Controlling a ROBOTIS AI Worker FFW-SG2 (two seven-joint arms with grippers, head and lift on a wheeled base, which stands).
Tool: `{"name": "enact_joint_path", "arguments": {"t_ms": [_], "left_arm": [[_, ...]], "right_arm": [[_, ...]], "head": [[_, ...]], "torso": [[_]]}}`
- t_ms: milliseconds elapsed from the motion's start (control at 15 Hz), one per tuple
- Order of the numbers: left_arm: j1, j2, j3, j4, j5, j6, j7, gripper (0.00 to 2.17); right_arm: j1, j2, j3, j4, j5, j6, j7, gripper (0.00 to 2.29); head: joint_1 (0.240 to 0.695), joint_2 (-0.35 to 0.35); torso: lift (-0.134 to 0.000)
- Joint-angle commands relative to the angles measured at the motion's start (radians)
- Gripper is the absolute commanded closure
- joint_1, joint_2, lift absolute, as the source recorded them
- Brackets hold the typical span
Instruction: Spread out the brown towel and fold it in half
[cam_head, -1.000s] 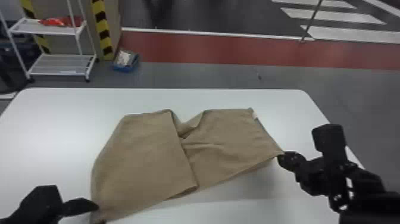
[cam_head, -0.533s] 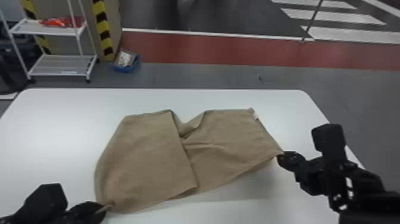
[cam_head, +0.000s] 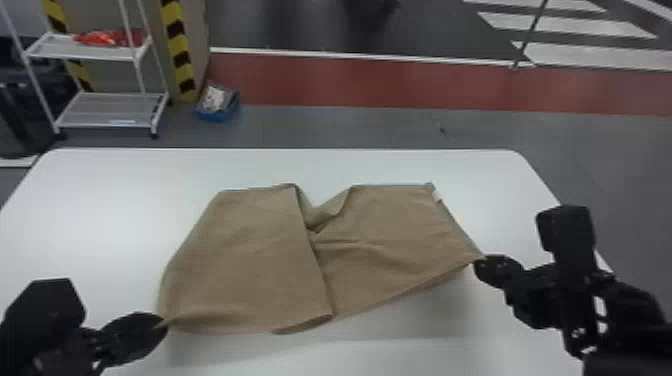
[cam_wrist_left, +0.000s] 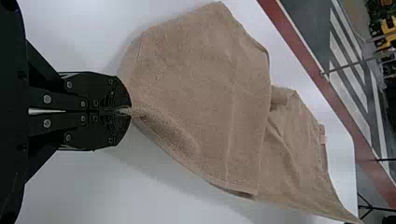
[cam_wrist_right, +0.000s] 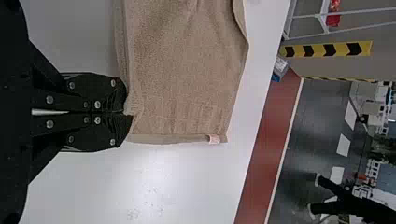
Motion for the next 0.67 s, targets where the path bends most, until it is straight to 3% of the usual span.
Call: {"name": "enact_joint_path", "arguments": {"t_ms": [0, 200, 400, 600], "left_arm": [[-0.041, 0.001, 0.018, -0.037, 0.037, 0.050, 0.001, 1.67], [-0.153, 0.010, 0.026, 0.003, 0.069, 0.056, 0.018, 1.67], [-0.289, 0.007, 0.035, 0.095, 0.095, 0.056, 0.032, 1.67], [-0.409, 0.004, 0.012, 0.171, 0.097, 0.096, 0.075, 1.67]], "right_arm": [[-0.030, 0.001, 0.023, -0.016, 0.002, 0.085, -0.003, 1.19], [-0.108, 0.001, 0.023, -0.005, -0.009, 0.097, -0.050, 1.19], [-0.219, 0.001, 0.032, 0.094, -0.026, 0.073, -0.113, 1.19], [-0.292, -0.011, 0.037, 0.188, -0.093, 0.036, -0.182, 1.19]], "head": [[0.695, -0.104], [0.695, -0.090], [0.695, -0.080], [0.695, -0.066]], "torso": [[-0.128], [-0.128], [-0.128], [-0.128]]}}
